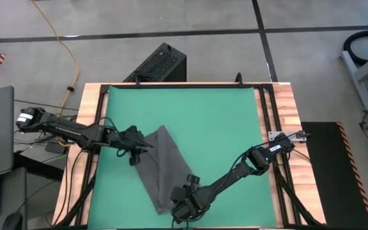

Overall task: Roll towel
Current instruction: Fold the gray towel

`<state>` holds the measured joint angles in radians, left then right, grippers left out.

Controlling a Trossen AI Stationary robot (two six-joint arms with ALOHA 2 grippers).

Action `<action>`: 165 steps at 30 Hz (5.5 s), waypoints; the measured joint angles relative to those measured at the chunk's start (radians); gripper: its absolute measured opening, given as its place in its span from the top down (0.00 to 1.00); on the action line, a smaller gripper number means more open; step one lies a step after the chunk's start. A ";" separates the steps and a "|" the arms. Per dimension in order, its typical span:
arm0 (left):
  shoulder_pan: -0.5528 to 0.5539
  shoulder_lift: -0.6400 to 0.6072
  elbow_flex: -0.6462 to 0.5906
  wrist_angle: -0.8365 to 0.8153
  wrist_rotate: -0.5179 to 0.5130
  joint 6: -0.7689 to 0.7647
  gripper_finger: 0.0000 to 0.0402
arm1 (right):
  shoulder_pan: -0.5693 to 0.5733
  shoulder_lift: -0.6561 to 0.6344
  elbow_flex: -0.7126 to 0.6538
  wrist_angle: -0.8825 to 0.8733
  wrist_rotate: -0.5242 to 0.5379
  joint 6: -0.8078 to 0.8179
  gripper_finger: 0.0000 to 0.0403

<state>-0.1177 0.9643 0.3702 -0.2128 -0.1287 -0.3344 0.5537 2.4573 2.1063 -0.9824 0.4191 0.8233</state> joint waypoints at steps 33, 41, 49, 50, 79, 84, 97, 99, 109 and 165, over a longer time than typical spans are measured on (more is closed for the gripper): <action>-0.002 0.260 -0.001 0.172 0.018 0.026 0.77 | -0.002 0.001 0.000 0.003 0.001 0.018 0.79; -0.002 0.257 0.000 0.181 0.069 0.003 0.98 | -0.002 0.001 0.000 0.003 0.001 0.018 0.79; -0.002 0.232 0.078 0.052 0.066 0.016 1.00 | -0.002 0.001 0.000 0.001 0.002 0.017 0.79; -0.001 0.224 0.098 0.015 0.059 0.031 1.00 | -0.002 0.001 0.000 0.000 0.002 0.017 0.79; -0.002 -0.037 0.291 -0.686 0.088 0.000 1.00 | -0.002 0.002 -0.001 -0.002 0.012 0.014 0.79; -0.001 -0.039 0.291 -0.687 0.108 -0.019 1.00 | -0.002 0.002 -0.001 -0.002 0.013 0.014 0.79; -0.001 -0.038 0.390 -0.774 0.116 0.007 1.00 | -0.002 0.002 -0.001 -0.002 0.012 0.010 0.79; -0.001 -0.034 0.426 -0.771 0.112 0.008 1.00 | -0.002 0.002 -0.001 -0.001 0.012 0.010 0.79; -0.001 -0.028 0.464 -0.735 0.075 -0.026 1.00 | -0.003 0.002 -0.001 0.000 0.011 0.012 0.79; -0.120 0.178 0.033 0.337 0.199 -0.081 1.00 | 0.007 0.005 0.033 0.055 0.054 -0.166 0.79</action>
<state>-0.2374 1.1426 0.4034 0.1242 0.0702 -0.4156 0.5606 2.4622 2.1390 -0.9271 0.4732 0.6569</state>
